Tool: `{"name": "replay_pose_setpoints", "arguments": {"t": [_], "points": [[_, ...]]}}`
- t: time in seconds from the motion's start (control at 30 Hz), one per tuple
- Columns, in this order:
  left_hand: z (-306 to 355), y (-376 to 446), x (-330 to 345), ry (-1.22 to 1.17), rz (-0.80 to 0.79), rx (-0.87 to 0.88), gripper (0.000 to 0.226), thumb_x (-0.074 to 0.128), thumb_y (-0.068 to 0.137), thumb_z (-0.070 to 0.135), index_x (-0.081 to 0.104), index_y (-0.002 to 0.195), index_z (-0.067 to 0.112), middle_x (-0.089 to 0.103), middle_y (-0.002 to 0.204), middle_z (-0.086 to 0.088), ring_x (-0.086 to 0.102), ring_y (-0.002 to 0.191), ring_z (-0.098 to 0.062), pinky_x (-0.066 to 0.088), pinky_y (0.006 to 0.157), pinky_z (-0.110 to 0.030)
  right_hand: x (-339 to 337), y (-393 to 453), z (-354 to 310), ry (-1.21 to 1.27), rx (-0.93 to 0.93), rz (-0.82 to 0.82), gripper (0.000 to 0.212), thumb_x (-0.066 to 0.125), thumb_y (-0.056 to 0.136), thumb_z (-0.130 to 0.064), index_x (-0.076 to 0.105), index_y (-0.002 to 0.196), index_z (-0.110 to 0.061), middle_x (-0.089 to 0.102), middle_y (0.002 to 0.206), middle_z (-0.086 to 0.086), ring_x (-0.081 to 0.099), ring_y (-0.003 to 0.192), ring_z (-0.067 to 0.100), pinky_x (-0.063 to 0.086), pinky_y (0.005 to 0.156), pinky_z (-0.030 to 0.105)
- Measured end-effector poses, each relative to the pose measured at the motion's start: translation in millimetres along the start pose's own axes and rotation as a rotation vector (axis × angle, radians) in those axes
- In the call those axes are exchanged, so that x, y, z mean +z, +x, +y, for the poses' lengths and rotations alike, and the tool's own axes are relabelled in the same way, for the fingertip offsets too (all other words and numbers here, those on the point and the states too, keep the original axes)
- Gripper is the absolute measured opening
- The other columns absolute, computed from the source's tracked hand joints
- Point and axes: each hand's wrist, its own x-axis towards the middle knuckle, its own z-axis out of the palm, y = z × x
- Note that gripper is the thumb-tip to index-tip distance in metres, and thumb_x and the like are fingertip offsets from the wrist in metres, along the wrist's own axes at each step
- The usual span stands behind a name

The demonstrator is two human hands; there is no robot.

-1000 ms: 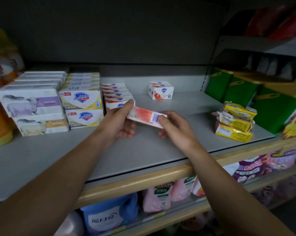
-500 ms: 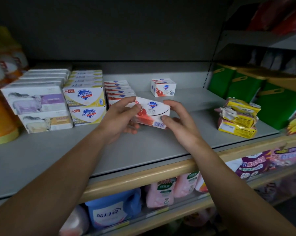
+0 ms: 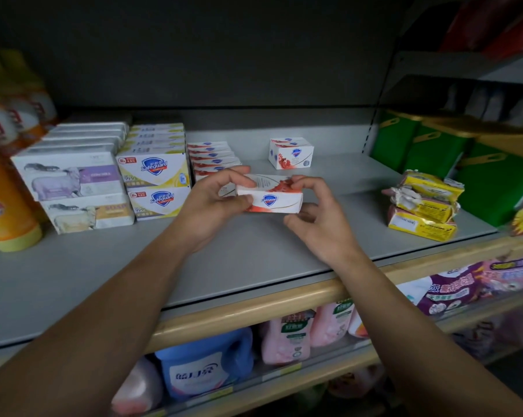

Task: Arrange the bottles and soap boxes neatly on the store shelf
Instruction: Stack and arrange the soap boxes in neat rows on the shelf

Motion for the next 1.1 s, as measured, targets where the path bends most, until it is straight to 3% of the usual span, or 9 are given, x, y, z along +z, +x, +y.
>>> {"name": "replay_pose_setpoints", "arguments": {"t": [0.1,0.27,0.33,0.43,0.53,0.6,0.73,0.9,1.1], "points": [[0.7,-1.3,0.3,0.013,0.002,0.021,0.023,0.068,0.073,-0.001,0.07,0.087,0.016,0.056,0.134,-0.004,0.053,0.126,-0.024,0.053,0.088,-0.039,0.8,0.2,0.3,-0.191,-0.158,0.029,0.052,0.069,0.077,0.004,0.055,0.116,-0.027,0.053,0.128,-0.011,0.062,0.108,0.013,0.052,0.083,0.02],[11.5,-11.2,1.1,0.004,0.016,-0.104,0.02,0.06,0.093,0.008,0.063,0.111,0.016,0.071,0.108,-0.009,0.071,0.09,-0.033,0.06,0.078,-0.043,-0.9,9.5,-0.6,-0.469,-0.289,0.077,0.035,0.069,0.083,-0.022,0.058,0.116,-0.025,0.054,0.113,-0.012,0.056,0.091,0.01,0.046,0.074,0.021],[15.8,-15.0,-1.5,0.25,0.081,-0.146,0.021,0.061,0.094,0.02,0.062,0.115,0.023,0.073,0.099,-0.002,0.072,0.085,-0.026,0.06,0.079,-0.045,1.2,21.2,1.4,-0.526,-0.231,0.02,0.037,0.069,0.083,-0.023,0.059,0.119,-0.022,0.056,0.118,-0.005,0.056,0.097,0.013,0.044,0.076,0.025],[13.4,-28.6,-21.0,0.814,0.116,-0.041,0.039,0.068,0.087,0.027,0.059,0.124,0.023,0.066,0.112,0.007,0.067,0.096,-0.014,0.05,0.091,-0.028,12.6,40.1,4.8,-0.614,-0.12,-0.087,0.046,0.069,0.085,-0.02,0.055,0.128,-0.022,0.057,0.126,0.002,0.058,0.103,0.021,0.045,0.086,0.03],[12.5,-45.5,-48.8,1.146,0.057,-0.018,0.046,0.067,0.085,0.034,0.059,0.127,0.018,0.066,0.121,-0.002,0.066,0.098,-0.019,0.045,0.087,-0.025,32.7,55.7,8.9,-0.679,-0.102,-0.152,0.045,0.067,0.087,-0.022,0.053,0.13,-0.022,0.059,0.126,0.006,0.058,0.108,0.026,0.046,0.09,0.034],[8.9,-53.8,-60.8,1.274,-0.01,-0.046,0.05,0.063,0.086,0.044,0.061,0.128,0.018,0.064,0.126,-0.005,0.061,0.113,-0.022,0.045,0.096,-0.029,46.2,66.5,10.7,-0.719,-0.11,-0.154,0.044,0.066,0.088,-0.026,0.055,0.13,-0.02,0.057,0.128,0.006,0.055,0.113,0.025,0.045,0.093,0.035],[-1.1,-60.2,-63.5,1.294,0.017,-0.047,0.047,0.063,0.088,0.045,0.065,0.125,0.016,0.065,0.127,-0.004,0.054,0.123,-0.023,0.042,0.104,-0.033,62.3,84.0,14.3,-0.804,-0.181,-0.154,0.043,0.065,0.09,-0.024,0.058,0.132,-0.019,0.047,0.133,0.001,0.054,0.115,0.025,0.047,0.094,0.035],[0.7,-58.5,-63.5,1.302,0.041,-0.081,0.06,0.048,0.077,0.057,0.065,0.123,0.022,0.064,0.128,0.002,0.053,0.123,-0.023,0.043,0.103,-0.036,66.4,89.6,19.8,-0.857,-0.268,-0.127,0.04,0.065,0.09,-0.024,0.061,0.129,-0.019,0.051,0.127,0.003,0.053,0.115,0.027,0.05,0.09,0.038],[0.6,-56.0,-64.7,1.304,0.033,-0.092,0.056,0.051,0.078,0.055,0.067,0.121,0.024,0.065,0.126,0.002,0.054,0.121,-0.023,0.043,0.102,-0.036,61.3,90.4,25.0,-0.782,-0.32,-0.134,0.039,0.066,0.088,-0.032,0.065,0.125,-0.019,0.055,0.121,0.004,0.054,0.113,0.026,0.048,0.095,0.038]]}}
